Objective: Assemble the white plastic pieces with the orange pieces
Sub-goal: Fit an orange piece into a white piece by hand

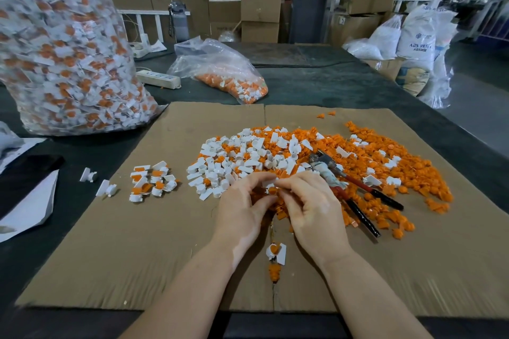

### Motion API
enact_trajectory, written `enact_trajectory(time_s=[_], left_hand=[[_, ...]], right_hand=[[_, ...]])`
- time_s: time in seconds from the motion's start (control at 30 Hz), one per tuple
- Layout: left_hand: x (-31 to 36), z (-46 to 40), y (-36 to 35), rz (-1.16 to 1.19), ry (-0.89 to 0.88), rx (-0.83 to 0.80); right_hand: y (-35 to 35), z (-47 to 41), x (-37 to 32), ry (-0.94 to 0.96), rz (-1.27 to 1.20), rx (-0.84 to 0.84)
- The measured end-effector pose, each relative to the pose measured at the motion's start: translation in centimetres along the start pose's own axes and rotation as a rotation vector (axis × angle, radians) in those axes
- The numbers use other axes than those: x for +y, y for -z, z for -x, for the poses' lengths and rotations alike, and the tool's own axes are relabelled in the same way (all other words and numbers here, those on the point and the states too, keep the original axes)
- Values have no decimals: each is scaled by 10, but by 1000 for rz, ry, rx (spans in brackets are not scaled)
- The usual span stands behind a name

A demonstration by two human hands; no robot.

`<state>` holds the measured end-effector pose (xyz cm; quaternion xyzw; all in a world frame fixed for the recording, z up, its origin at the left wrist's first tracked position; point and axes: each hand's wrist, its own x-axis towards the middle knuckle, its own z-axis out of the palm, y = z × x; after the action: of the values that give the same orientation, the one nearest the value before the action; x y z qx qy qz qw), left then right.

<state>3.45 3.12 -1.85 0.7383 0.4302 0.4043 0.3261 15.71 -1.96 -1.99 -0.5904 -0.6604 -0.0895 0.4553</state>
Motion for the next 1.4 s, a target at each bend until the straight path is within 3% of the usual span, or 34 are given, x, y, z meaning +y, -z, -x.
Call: enact_trajectory(time_s=[0.17, 0.27, 0.4, 0.47, 0.57, 0.73, 0.9, 1.0, 1.13, 1.27, 1.4], left_hand=[[0, 1, -2, 2, -33, 28], [1, 1, -2, 47, -19, 98], [-7, -5, 15, -61, -16, 260], [-17, -11, 34, -106, 61, 388], [-36, -20, 65, -375, 236, 516], [-56, -22, 89, -604, 414, 429], [-57, -22, 86, -627, 391, 415], [-51, -20, 78, -558, 260, 421], [-31, -13, 61, -344, -8, 234], [-15, -9, 53, -189, -85, -123], [-10, -7, 49, -200, -105, -400]], right_hand=[[-1, 0, 0, 44, 38, -9], [-1, 0, 0, 44, 51, 23], [-2, 1, 1, 52, 58, 28], [-3, 1, 1, 49, 61, 31], [-4, 1, 1, 44, 65, 38], [-6, 1, 0, 54, 77, 32], [-5, 2, 1, 60, 98, 28], [-6, 2, 1, 63, 107, 25], [-6, 2, 1, 57, 112, 25], [-6, 2, 2, 56, 116, 23], [-6, 2, 2, 33, 110, 25]])
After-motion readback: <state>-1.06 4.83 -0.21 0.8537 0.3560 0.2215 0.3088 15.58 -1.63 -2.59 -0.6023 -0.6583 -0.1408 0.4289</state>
